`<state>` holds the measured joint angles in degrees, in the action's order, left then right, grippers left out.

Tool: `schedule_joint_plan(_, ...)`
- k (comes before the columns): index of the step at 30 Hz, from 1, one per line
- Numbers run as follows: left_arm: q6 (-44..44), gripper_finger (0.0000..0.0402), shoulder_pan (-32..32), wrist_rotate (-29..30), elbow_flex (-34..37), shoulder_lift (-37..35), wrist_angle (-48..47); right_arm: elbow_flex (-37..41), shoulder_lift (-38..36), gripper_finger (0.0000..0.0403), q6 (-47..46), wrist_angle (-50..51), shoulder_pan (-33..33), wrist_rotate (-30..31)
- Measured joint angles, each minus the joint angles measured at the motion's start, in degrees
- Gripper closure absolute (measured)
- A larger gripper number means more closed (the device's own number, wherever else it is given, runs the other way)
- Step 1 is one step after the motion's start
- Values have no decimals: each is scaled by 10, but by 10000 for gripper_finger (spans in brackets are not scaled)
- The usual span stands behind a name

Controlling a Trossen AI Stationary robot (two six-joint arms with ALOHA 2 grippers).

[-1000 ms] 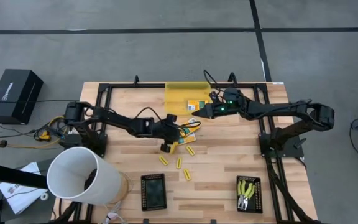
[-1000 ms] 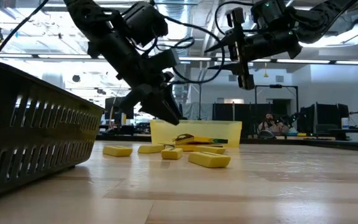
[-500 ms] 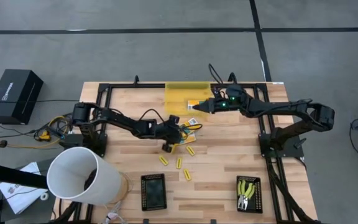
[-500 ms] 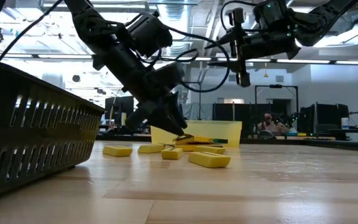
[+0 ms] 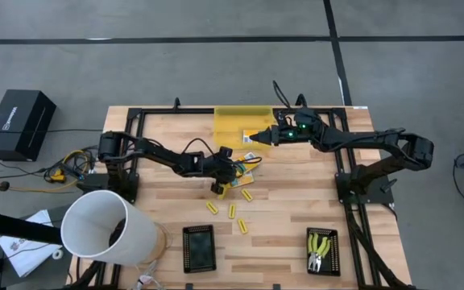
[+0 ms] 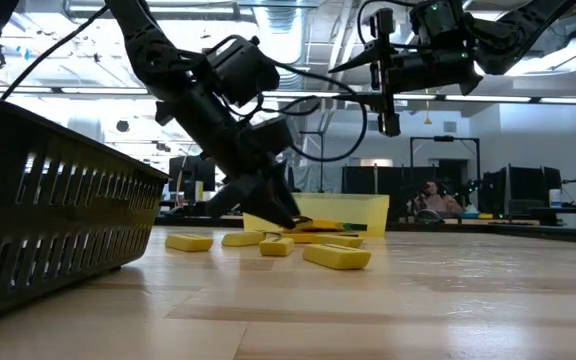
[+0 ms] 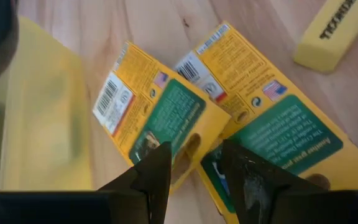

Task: Pick & Place School Supplies
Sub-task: Put the yellow crayon box into the yellow bin

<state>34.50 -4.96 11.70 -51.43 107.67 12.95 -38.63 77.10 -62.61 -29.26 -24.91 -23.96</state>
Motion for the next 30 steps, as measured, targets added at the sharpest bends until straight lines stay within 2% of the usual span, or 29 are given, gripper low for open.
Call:
schedule_joint_plan(5, 0, 268, -4, -14, 0, 5, 7, 0, 0, 237, 0, 0, 0, 0)
schedule_joint_plan(8, 0, 283, -9, -15, 0, 8, 13, 0, 0, 237, 0, -1, 0, 0)
schedule_joint_plan(17, -8, 392, -37, -11, 0, 8, 18, 0, 0, 237, -4, -3, 0, 0)
schedule_joint_plan(25, -40, 399, -32, -13, -18, -7, 12, 0, 0, 237, -4, -7, 0, -2)
schedule_joint_plan(30, -83, 399, -12, -26, -46, -52, 7, 0, 0, 237, -5, -66, -12, -19)
